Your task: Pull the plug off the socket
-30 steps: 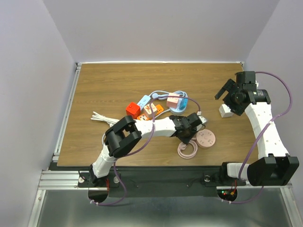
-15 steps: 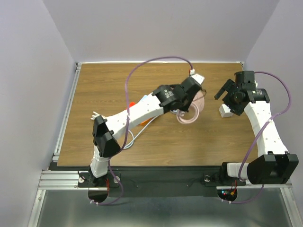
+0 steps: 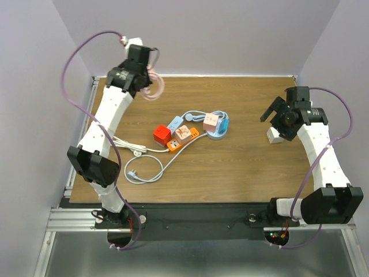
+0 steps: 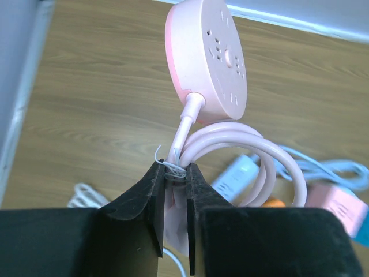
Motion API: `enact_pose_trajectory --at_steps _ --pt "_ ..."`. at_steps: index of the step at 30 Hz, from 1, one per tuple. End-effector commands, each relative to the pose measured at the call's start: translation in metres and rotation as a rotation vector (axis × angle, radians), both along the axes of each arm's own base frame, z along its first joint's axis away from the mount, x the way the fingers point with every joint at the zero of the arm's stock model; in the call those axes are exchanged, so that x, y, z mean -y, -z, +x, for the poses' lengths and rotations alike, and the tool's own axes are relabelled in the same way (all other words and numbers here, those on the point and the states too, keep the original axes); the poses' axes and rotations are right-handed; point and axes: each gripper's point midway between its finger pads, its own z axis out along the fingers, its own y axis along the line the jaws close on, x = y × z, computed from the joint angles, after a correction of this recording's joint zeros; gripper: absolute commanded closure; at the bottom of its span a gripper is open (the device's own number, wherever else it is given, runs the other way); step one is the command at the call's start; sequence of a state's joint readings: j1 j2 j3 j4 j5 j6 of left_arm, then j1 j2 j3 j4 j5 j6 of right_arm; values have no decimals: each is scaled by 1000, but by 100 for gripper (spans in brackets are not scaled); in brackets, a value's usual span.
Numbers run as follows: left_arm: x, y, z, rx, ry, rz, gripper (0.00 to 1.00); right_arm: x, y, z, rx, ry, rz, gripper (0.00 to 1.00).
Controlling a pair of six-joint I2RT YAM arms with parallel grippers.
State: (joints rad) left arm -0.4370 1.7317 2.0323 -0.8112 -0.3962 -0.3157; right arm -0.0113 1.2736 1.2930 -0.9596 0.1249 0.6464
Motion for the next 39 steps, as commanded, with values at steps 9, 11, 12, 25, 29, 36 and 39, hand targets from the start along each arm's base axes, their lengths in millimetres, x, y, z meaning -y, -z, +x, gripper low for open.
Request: enact_pose_trajectory --at_steps 9,11,12,25,29,36,39 --pt "-182 54 67 43 -312 -89 100 -33 -4 11 51 -200 94 0" --pt "-191 76 76 31 -316 -93 100 -41 -5 12 64 -251 115 0" --pt "-195 83 79 28 -318 -100 100 -42 -5 11 65 -263 118 0" --pt "-220 218 95 -204 -347 -194 99 -48 16 6 16 -346 123 0" --pt "-223 227 91 -225 -357 -197 78 -66 19 2 2 -429 172 0" --pt "-220 186 81 -144 -351 -205 1 -86 19 21 0 -491 163 0" --pt "-208 145 75 -66 -311 -237 1 -96 26 37 -12 -497 163 0"
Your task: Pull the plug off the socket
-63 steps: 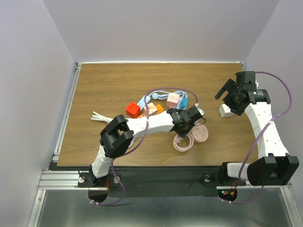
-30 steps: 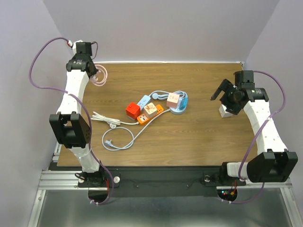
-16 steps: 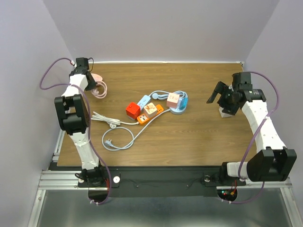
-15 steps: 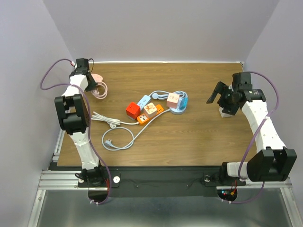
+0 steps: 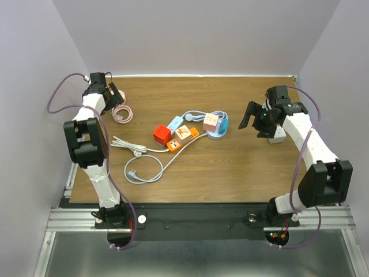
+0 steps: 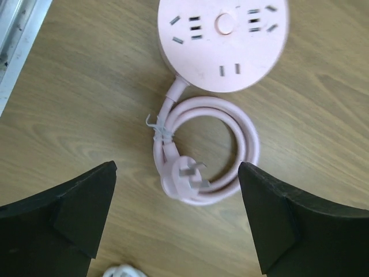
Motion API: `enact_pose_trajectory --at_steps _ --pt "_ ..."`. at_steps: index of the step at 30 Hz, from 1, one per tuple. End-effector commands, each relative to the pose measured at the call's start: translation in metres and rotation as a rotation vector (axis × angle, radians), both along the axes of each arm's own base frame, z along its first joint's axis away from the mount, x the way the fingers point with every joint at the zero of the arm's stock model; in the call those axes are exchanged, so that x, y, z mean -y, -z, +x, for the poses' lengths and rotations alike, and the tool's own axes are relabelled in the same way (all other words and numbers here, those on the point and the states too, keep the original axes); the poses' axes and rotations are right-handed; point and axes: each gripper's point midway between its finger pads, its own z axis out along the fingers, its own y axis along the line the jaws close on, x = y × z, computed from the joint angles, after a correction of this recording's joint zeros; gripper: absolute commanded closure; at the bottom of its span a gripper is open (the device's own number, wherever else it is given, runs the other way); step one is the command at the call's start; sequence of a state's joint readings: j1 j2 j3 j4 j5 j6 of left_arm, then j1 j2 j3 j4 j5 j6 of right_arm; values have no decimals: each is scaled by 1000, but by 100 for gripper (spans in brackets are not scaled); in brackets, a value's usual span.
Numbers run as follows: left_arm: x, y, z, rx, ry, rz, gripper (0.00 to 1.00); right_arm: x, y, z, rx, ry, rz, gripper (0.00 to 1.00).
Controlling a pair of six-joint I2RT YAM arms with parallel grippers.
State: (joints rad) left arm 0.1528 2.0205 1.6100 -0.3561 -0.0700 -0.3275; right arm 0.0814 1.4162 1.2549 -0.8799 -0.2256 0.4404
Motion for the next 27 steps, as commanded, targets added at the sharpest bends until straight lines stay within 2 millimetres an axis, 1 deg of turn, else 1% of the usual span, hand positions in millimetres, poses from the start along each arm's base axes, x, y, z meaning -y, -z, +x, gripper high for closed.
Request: enact_pose_trajectory --at_steps 1,3,4,5,6,7,8,9,10,11,12,13,14,15,16,17,18,19,21,22,23,24,25,26,27 --pt "15 -122 -2 271 36 -5 1 -17 -13 34 81 -39 9 0" --pt "34 -144 -7 313 81 -19 1 -24 -13 43 83 -50 5 0" --pt "46 -154 -11 331 116 -35 1 -27 -5 46 64 -55 2 0" --pt "55 -175 -19 371 138 -37 1 -34 -3 50 64 -68 2 0" --pt "70 -180 -24 378 178 -45 1 -38 -7 56 78 -73 3 0" --pt "79 -197 -34 409 199 -56 1 -41 1 61 58 -73 -1 0" --pt "85 -202 -40 421 209 -62 1 -47 3 64 59 -85 -1 0" --pt "95 -194 -49 404 223 -94 1 -51 0 71 69 -88 2 1" --pt "101 -209 -61 442 238 -109 1 -54 3 76 64 -88 -2 1" --pt "108 -213 -68 455 255 -126 1 -57 13 79 44 -91 -13 3" --pt "116 -205 -77 444 274 -152 1 -58 17 83 38 -86 -18 3" --pt "117 -209 -83 453 274 -159 1 -60 18 86 39 -85 -19 4" --pt "140 -222 -96 484 328 -178 1 -61 17 91 43 -80 -15 7" --pt "147 -225 -102 493 345 -190 1 -62 25 94 26 -77 -17 9" --pt "156 -234 -113 511 359 -221 1 -64 26 97 26 -80 -12 10" --pt "159 -239 -117 524 364 -236 1 -66 30 98 16 -82 -12 12" --pt "164 -243 -122 531 379 -257 1 -70 39 98 -2 -88 -21 12" --pt "167 -253 -128 557 387 -269 1 -73 44 97 -14 -95 -25 13" --pt "178 -265 -135 581 401 -309 1 -81 53 94 -35 -115 -25 16" --pt "184 -274 -139 601 420 -326 1 -85 62 92 -54 -122 -30 19" --pt "189 -279 -142 609 432 -338 1 -88 66 91 -64 -125 -28 21" --pt "202 -288 -147 621 466 -357 1 -96 70 88 -69 -144 -19 26" --pt "227 -296 -155 623 538 -395 1 -105 75 86 -78 -155 -17 43" --pt "234 -296 -157 619 557 -406 1 -107 76 85 -77 -154 -20 48" --pt "242 -294 -158 607 573 -417 1 -109 77 86 -74 -154 -20 59"
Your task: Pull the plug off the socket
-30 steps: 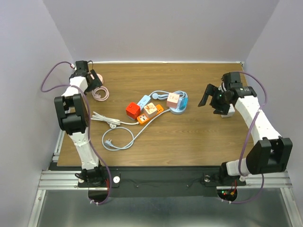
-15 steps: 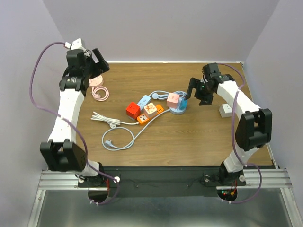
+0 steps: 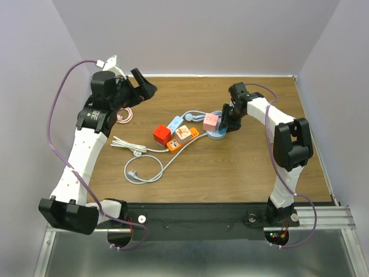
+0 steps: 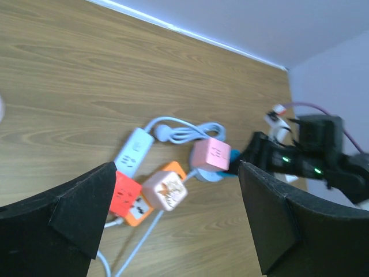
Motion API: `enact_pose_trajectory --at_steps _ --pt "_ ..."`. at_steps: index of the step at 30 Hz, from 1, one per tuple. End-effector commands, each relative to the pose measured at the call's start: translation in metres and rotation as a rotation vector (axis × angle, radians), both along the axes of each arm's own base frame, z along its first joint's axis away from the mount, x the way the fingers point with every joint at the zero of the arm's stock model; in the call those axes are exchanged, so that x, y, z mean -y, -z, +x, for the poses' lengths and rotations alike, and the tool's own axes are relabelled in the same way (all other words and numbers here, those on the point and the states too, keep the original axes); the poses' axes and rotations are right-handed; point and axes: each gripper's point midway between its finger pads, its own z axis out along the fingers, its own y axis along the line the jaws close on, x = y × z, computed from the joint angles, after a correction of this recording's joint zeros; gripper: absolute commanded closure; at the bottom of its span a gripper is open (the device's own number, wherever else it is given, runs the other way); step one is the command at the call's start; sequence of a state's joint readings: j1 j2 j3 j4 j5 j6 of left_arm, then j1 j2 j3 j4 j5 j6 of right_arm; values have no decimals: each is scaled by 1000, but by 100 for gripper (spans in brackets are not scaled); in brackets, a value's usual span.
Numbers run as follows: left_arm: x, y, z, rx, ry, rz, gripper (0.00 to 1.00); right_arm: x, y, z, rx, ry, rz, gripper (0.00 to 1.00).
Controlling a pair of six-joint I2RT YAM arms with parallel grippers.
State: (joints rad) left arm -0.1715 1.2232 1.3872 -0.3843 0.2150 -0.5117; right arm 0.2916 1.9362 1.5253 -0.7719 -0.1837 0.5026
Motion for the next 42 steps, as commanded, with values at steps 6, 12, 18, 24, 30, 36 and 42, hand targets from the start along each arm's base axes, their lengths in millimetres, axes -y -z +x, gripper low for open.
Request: enact_pose_trajectory --at_steps 6,12,18,24,30,36,42 --pt "110 -24 -35 29 290 -70 1 -5 -6 -5 72 -28 -35 100" --pt "165 11 -44 -55 328 -14 1 9 -17 -55 77 -87 -27 99" --pt "218 76 -53 -181 364 68 23 17 -28 -95 77 -104 3 100" --pt "264 135 -71 -264 417 159 100 25 -17 -129 13 -125 -1 100" --pt "285 177 -81 -325 449 231 100 32 0 -147 -37 -123 -17 100" --pt "310 172 -82 -296 491 242 100 33 2 -145 -37 -124 -31 100" --pt "328 200 -93 -344 549 315 100 33 1 -141 -34 -116 -35 100"
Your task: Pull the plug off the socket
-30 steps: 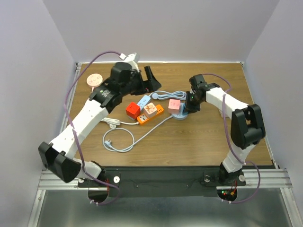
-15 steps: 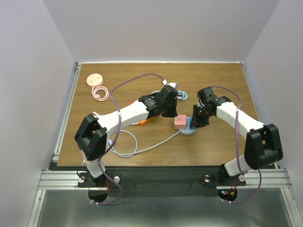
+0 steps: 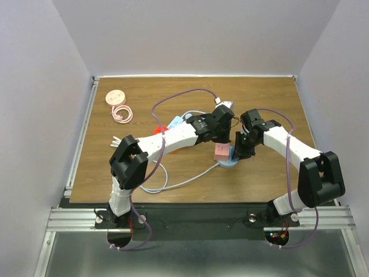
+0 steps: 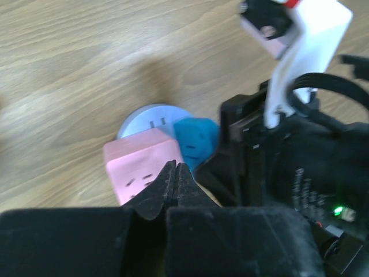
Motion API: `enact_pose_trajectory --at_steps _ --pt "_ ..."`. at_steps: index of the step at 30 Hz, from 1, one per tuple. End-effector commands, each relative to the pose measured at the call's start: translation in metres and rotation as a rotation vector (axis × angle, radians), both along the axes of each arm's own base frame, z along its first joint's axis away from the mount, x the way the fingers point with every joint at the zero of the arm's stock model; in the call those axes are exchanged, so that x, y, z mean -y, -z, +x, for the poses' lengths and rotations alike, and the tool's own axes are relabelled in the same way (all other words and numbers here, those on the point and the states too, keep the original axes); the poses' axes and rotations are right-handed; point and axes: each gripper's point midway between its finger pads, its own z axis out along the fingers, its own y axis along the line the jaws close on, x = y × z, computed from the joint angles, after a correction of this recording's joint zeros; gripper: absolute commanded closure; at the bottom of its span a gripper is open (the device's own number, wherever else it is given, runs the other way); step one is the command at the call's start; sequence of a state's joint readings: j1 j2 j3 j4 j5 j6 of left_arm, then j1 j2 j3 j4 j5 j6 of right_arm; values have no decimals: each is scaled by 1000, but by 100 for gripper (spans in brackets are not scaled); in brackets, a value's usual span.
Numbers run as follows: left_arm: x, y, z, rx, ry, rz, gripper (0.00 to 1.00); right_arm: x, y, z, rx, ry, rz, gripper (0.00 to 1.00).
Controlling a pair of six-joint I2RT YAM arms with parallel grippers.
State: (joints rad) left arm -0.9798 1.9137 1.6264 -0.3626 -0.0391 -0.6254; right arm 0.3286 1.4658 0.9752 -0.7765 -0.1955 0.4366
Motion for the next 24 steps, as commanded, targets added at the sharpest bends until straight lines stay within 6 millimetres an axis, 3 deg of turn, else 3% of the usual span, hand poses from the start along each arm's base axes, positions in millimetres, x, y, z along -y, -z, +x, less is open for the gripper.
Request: enact_pose_trajectory --at_steps 1,2,5,6,7,8,11,12,18,22,24 --pt "7 12 -10 -7 48 56 100 -1 -8 7 35 -9 0 99" --pt "4 26 -18 -35 64 90 100 -1 -9 7 36 -9 -1 100" --pt "-12 41 -28 -55 50 141 100 0 -11 10 47 2 -6 100" --pt "-13 31 -27 -34 42 111 100 0 -11 9 45 4 -5 100" --pt "-21 36 -29 -31 33 122 100 0 -10 9 43 4 -6 100" --pt "-18 28 -28 -16 31 97 100 0 -10 9 44 6 -5 100" --pt "-18 40 -28 -28 53 135 100 0 -8 10 35 9 -14 100" --pt "-20 59 -31 -62 66 184 100 1 -8 12 37 13 -16 100" --pt "-13 89 -34 -100 79 219 100 -3 -18 21 63 14 -3 100" --pt "-22 108 -38 -126 79 278 100 -9 -44 30 132 12 38 100" --pt "-31 122 -42 -147 81 325 100 -10 -67 39 195 32 47 100"
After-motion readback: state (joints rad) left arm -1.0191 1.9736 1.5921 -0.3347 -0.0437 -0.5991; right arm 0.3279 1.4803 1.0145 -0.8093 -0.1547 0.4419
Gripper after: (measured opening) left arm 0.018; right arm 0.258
